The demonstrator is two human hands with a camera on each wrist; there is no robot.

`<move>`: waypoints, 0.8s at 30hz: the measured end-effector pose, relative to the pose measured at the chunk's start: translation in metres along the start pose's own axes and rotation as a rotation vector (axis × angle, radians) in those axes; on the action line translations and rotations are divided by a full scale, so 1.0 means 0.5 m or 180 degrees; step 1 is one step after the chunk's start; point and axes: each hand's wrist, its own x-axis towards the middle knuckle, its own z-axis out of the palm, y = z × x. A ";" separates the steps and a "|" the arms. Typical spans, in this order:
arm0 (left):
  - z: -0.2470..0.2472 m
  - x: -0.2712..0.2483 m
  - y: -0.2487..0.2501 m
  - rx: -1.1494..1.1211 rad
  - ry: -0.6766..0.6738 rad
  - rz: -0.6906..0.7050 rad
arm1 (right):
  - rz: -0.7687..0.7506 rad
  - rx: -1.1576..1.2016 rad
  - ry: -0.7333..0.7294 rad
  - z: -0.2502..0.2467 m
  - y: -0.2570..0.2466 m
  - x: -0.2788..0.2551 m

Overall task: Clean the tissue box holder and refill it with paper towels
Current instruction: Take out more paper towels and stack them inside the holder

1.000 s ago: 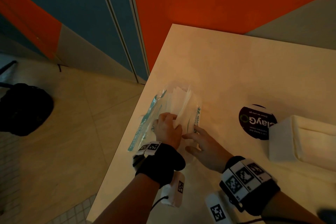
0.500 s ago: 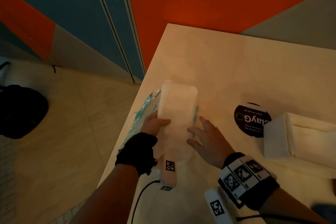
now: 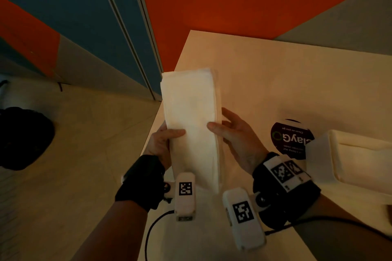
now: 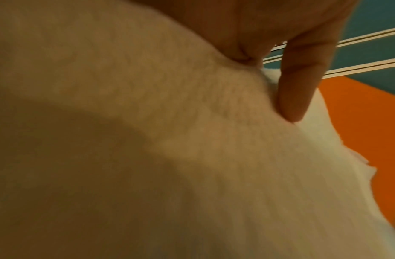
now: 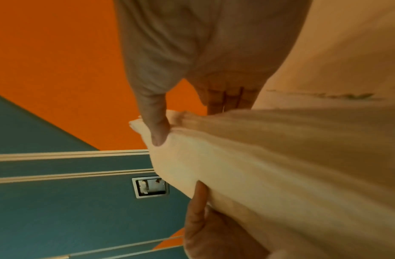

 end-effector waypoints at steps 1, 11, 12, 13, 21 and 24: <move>0.002 -0.002 0.003 0.0023 0.0004 -0.0024 | -0.0052 0.0020 -0.0129 0.004 -0.005 0.002; 0.050 -0.025 -0.019 0.0587 -0.0066 -0.0216 | -0.0149 0.0011 0.0431 0.011 0.007 -0.002; 0.053 -0.028 -0.021 0.0601 -0.0079 -0.0208 | -0.0161 -0.0047 0.0455 0.014 0.008 -0.004; 0.055 -0.029 -0.023 0.0592 -0.0075 -0.0188 | -0.0173 -0.0090 0.0466 0.018 0.008 -0.007; 0.019 -0.026 -0.014 0.0639 -0.0243 0.0024 | -0.0200 0.0636 0.0179 0.025 -0.008 -0.023; 0.014 -0.034 -0.008 0.0602 -0.0299 -0.0108 | 0.0035 0.1296 0.0001 0.017 -0.010 -0.022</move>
